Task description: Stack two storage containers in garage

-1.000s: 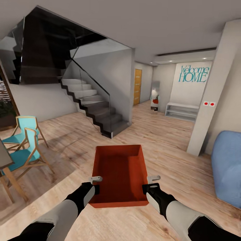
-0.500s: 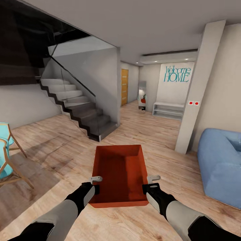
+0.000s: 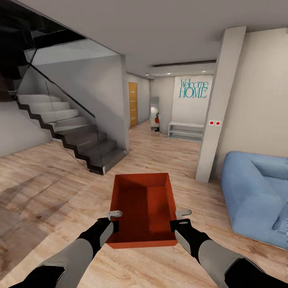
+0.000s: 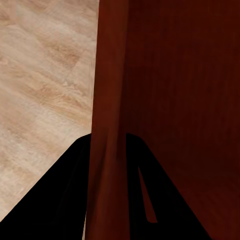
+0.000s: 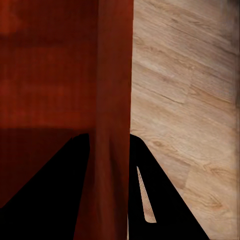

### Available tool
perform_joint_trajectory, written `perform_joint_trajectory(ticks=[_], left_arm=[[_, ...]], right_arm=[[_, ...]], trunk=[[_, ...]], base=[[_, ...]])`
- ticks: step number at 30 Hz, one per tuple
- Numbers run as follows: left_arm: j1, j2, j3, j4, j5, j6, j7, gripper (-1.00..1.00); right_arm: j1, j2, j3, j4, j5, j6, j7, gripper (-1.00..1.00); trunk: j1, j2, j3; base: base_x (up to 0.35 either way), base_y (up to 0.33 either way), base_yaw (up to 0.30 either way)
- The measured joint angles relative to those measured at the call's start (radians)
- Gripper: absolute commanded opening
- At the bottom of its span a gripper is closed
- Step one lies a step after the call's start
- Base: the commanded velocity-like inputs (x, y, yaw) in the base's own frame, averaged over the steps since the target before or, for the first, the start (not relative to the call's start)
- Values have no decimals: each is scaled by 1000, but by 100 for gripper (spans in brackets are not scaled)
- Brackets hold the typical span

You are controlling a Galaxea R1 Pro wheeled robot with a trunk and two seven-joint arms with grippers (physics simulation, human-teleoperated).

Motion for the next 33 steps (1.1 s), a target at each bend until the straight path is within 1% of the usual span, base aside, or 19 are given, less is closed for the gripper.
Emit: perform_joint_trajectory(ticks=[4,7,28,33], left_arm=[[0,-1,0,0,0,0,1,-100],[0,-1,-1,0,0,1,2,-100],[0,-1,-1,-2,0,2,3,-100],[0,-2,-1,-2,1,2,4,-100]], right_arm=[[0,-1,0,0,-1,0,0,-100],[1,-1,1,0,-2,0,1,-100],[0,-1,3,0,-4,0,1,-100],[0,-2,4,0,-6,-1,1,-100]], trunk=[[0,0,2],[0,0,3],[0,0,3],[1,0,3]], base=[[322,0,-230],[322,0,-79],[320,0,-3],[103,0,0]])
